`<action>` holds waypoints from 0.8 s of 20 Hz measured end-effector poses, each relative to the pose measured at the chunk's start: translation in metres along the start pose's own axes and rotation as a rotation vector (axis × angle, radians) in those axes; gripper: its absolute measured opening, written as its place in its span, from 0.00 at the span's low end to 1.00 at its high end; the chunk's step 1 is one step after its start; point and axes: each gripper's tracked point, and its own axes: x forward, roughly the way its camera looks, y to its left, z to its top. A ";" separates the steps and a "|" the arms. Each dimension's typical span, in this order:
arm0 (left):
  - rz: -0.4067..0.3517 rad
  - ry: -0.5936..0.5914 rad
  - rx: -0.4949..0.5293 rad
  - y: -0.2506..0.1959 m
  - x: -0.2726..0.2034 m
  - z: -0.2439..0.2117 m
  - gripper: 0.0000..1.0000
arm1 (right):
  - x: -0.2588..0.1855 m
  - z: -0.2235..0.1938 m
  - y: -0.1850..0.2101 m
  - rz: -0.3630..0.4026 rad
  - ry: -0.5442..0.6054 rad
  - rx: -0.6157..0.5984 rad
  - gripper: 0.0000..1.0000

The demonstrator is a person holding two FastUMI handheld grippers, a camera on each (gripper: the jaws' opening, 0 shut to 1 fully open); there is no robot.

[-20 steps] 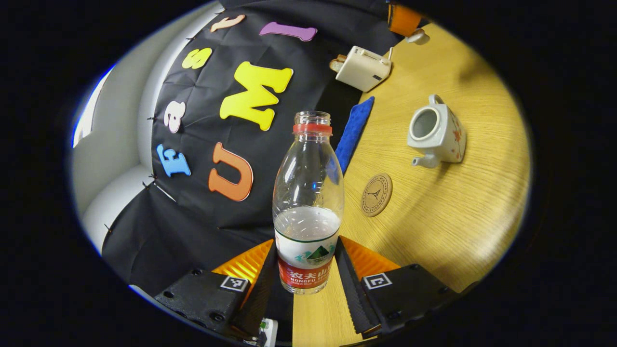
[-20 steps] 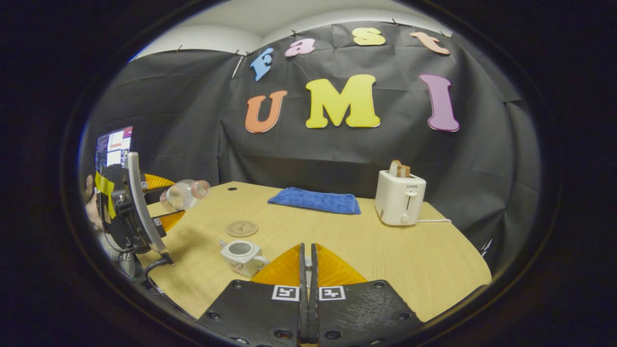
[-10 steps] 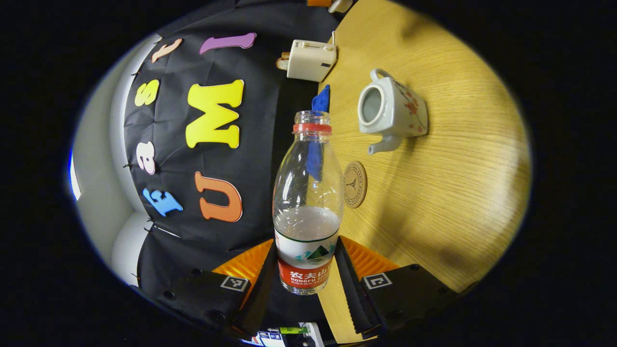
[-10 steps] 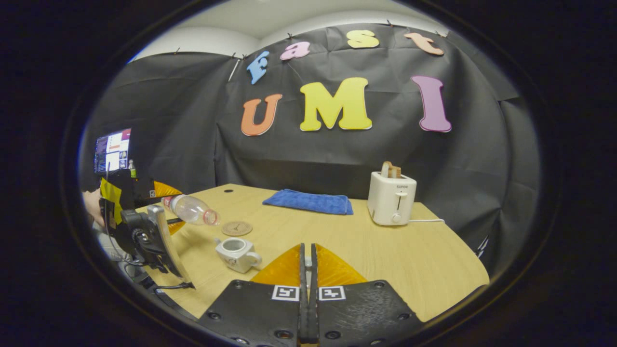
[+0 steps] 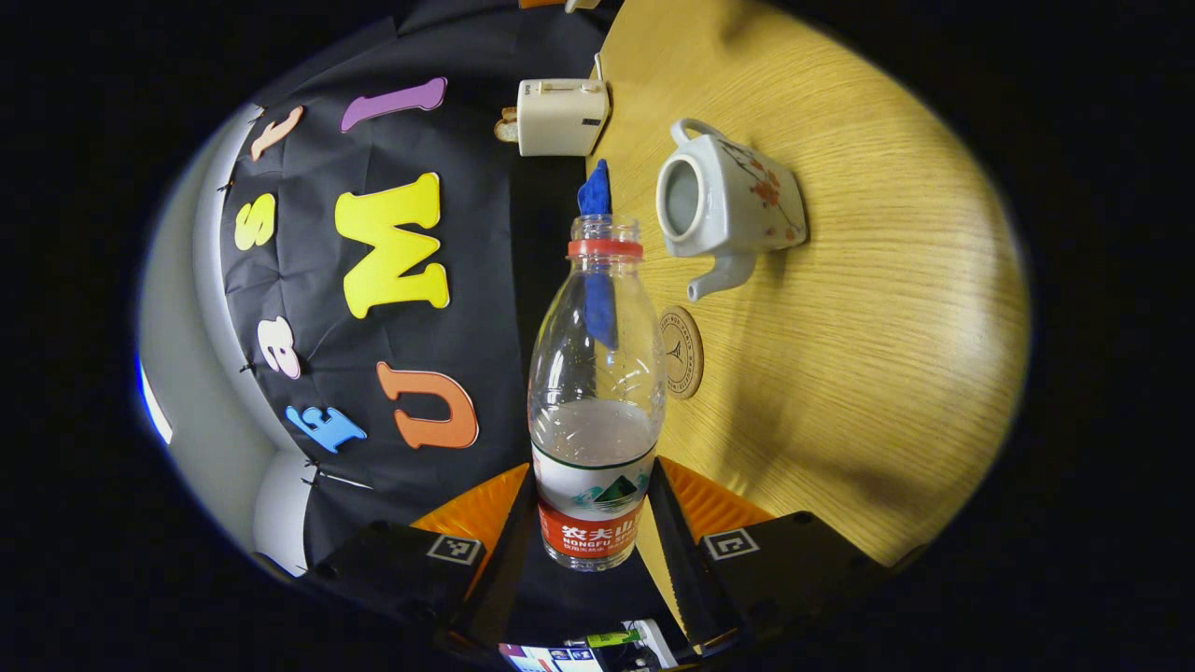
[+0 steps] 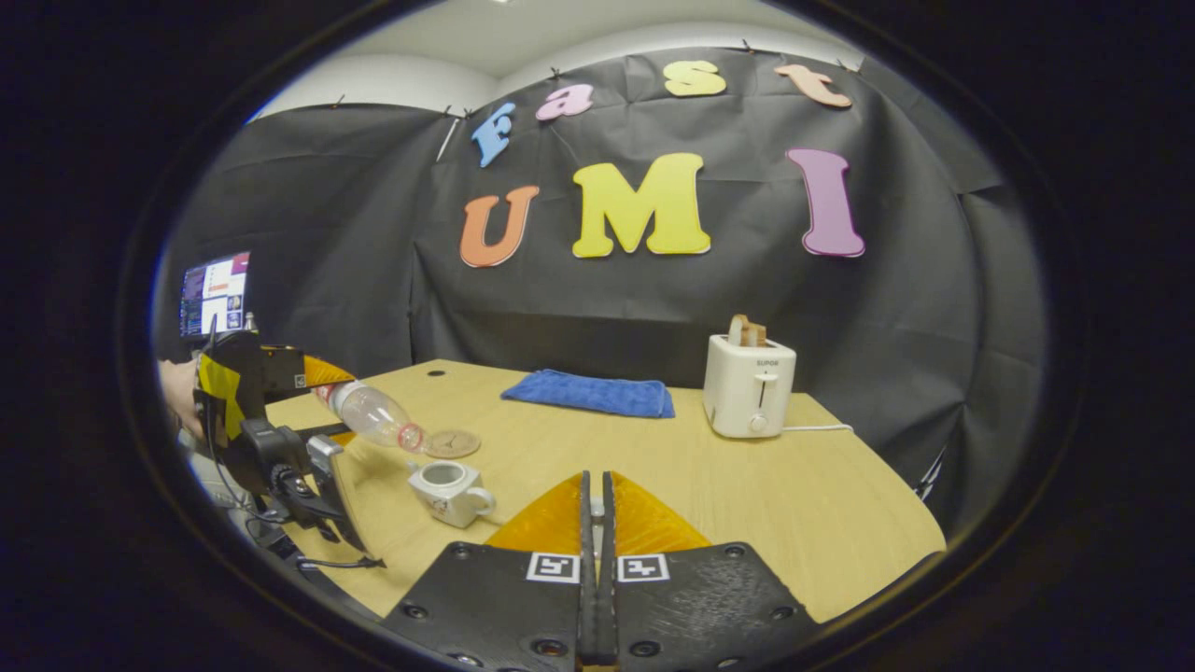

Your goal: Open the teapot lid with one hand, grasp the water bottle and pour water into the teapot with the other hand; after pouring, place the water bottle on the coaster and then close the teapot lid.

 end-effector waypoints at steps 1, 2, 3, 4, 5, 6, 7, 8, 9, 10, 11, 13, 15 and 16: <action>0.004 0.005 0.017 0.000 0.001 0.000 0.71 | 0.000 0.000 0.000 -0.001 0.001 0.001 0.00; 0.011 0.007 0.034 0.001 0.001 0.000 0.71 | -0.001 -0.001 0.000 -0.002 0.000 0.002 0.00; 0.015 0.008 0.045 0.002 0.003 0.001 0.71 | -0.001 -0.001 0.000 -0.002 0.001 0.002 0.00; 0.016 0.006 0.050 0.003 0.003 0.001 0.71 | 0.000 -0.001 -0.001 -0.003 0.001 0.003 0.00; 0.021 0.005 0.055 0.004 0.004 0.002 0.71 | -0.001 -0.001 -0.001 -0.004 0.002 0.004 0.00; 0.030 0.002 0.066 0.006 0.004 0.003 0.71 | -0.001 -0.001 -0.002 -0.004 0.001 0.006 0.00; 0.033 -0.003 0.076 0.009 0.004 0.005 0.75 | -0.001 -0.002 -0.002 -0.005 0.002 0.008 0.00; 0.033 -0.006 0.084 0.011 0.005 0.007 0.71 | -0.001 -0.002 -0.001 -0.005 0.003 0.010 0.00; 0.036 -0.011 0.096 0.014 0.009 0.008 0.71 | -0.001 -0.003 -0.001 -0.005 0.005 0.010 0.00; 0.042 -0.013 0.112 0.017 0.010 0.011 0.71 | -0.002 -0.003 -0.001 -0.005 0.004 0.009 0.00; 0.049 -0.012 0.126 0.018 0.010 0.012 0.71 | -0.002 -0.002 -0.001 -0.005 0.002 0.008 0.00; 0.065 -0.015 0.153 0.025 0.011 0.015 0.71 | -0.003 -0.002 -0.002 -0.006 -0.001 0.008 0.00; 0.067 -0.012 0.170 0.025 0.011 0.014 0.71 | -0.003 -0.002 -0.002 -0.004 -0.001 0.010 0.00; 0.069 -0.009 0.179 0.026 0.012 0.015 0.75 | -0.003 -0.003 -0.002 -0.003 -0.001 0.011 0.00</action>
